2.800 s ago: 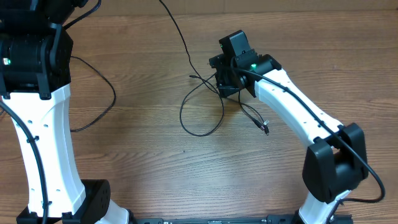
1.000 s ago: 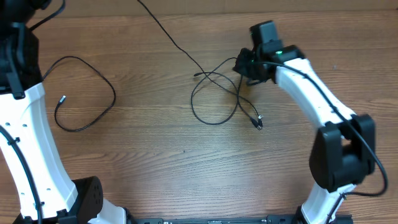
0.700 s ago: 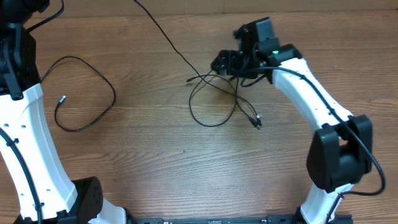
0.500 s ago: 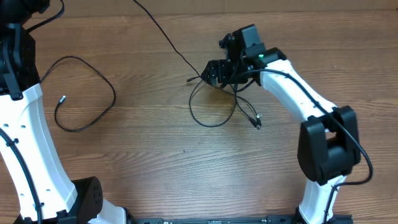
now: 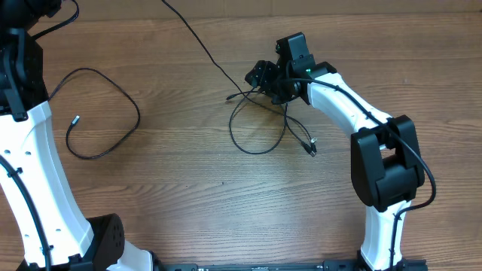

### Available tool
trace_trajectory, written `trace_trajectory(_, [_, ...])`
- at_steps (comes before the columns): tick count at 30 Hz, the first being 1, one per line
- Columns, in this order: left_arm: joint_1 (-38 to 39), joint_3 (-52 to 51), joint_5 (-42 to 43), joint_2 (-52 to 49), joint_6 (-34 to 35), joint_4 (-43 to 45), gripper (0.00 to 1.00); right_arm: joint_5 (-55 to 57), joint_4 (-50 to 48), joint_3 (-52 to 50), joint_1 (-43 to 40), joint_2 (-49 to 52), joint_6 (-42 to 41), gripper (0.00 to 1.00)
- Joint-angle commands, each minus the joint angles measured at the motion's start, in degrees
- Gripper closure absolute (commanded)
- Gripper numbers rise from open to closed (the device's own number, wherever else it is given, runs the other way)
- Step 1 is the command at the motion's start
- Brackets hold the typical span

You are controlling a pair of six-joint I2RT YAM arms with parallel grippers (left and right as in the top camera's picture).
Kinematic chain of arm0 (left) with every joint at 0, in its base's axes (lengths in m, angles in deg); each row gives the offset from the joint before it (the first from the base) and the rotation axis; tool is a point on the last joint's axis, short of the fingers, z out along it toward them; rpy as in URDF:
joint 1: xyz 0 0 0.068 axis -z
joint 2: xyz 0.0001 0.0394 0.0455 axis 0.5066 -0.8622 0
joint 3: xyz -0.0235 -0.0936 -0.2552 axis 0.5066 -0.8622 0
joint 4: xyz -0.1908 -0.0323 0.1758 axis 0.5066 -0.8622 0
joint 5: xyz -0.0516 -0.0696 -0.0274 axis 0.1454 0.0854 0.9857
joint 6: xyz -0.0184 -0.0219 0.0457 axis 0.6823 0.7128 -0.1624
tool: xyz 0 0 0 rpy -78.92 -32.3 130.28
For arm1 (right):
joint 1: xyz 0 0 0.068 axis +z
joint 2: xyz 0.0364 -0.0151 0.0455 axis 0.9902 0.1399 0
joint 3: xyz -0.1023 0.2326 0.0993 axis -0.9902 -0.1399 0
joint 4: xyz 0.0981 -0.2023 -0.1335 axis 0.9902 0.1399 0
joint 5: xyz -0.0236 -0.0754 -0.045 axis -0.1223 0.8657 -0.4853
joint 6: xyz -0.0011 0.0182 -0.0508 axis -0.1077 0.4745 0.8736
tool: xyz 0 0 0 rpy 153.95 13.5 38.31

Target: Untangle cables

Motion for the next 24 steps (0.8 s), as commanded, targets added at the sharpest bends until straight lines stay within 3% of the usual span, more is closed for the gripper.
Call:
trace_trajectory(1, [0.02,0.57,0.83,1.55,-1.29,0.22,0.96,4.02,-1.49,0.72,-0.31,1.64,-5.46,0.4])
trace_trajectory(9, [-0.11,0.57,-0.68,1.55,-1.31,0.48,0.96,1.4,-4.26,0.85,-0.42,1.66,-4.02,0.96])
trace_trajectory(15, [-3.82,0.61,-1.36,2.08,0.26,5.49,0.96,-5.7,-0.48,0.85,-4.85,-4.07,-0.46,0.96])
trace_trajectory(24, [-18.27,0.61,-1.2,5.25,1.7,6.82,0.96,-5.99,13.09,0.85,-16.46,-22.95,5.57,0.96])
